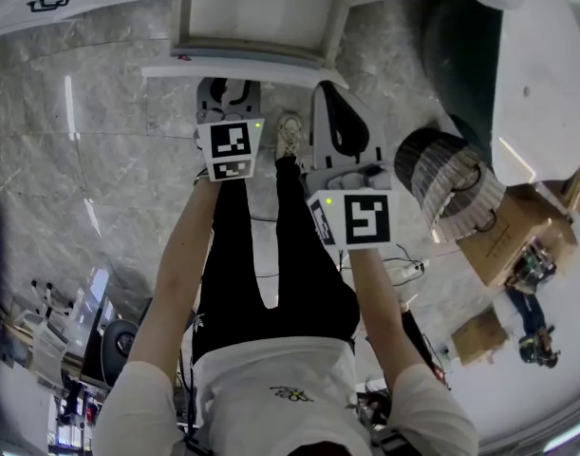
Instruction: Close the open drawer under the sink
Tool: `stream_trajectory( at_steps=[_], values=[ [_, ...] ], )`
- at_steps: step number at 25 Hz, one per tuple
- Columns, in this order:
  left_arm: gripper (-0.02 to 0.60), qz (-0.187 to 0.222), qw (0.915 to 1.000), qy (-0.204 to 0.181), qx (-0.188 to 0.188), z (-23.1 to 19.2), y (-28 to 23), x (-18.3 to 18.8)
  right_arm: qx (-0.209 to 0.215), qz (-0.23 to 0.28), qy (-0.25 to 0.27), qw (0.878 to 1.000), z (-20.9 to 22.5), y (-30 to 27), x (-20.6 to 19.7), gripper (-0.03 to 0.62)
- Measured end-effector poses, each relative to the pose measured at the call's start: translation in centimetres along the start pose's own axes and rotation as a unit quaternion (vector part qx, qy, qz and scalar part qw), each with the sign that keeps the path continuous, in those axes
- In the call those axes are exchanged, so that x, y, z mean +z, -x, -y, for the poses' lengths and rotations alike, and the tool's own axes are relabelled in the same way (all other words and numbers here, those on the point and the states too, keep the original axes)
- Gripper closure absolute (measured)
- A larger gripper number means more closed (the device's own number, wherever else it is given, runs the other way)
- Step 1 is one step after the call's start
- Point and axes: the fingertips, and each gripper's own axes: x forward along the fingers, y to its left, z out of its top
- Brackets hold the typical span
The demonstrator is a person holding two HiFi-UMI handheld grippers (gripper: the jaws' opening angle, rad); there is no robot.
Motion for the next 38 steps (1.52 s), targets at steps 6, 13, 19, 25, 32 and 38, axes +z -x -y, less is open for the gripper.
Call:
stream_trajectory(
  at_steps=[6, 13, 19, 25, 32, 38],
  values=[
    [0.442, 0.02, 0.9995, -0.019, -0.013, 0.0, 1.2, 2.1, 0.0, 0.007, 0.001, 1.0, -0.3, 0.3, 1.5, 0.565],
    [0.443, 0.007, 0.9996, -0.019, -0.017, -0.1, 1.4, 2.4, -0.011, 0.016, -0.003, 1.0, 0.4, 0.9, 3.1, 0.565],
    [0.445, 0.01, 0.9997, -0.013, -0.02, 0.2, 1.6, 3.3, -0.016, 0.01, -0.011, 1.0, 0.4, 0.7, 2.6, 0.565],
    [0.445, 0.002, 0.9995, -0.01, -0.029, 0.0, 1.4, 3.2, -0.008, 0.008, -0.01, 1.0, -0.1, 1.1, 2.2, 0.565],
    [0.445, 0.0, 0.9996, -0.017, -0.024, -1.1, 0.8, 4.6, -0.018, 0.01, -0.02, 1.0, 0.9, 1.9, 1.2, 0.565],
    [0.445, -0.021, 0.9987, -0.028, -0.038, -0.7, 0.6, 4.3, -0.028, 0.004, -0.029, 0.999, 1.3, 2.1, 0.5, 0.565]
  ],
)
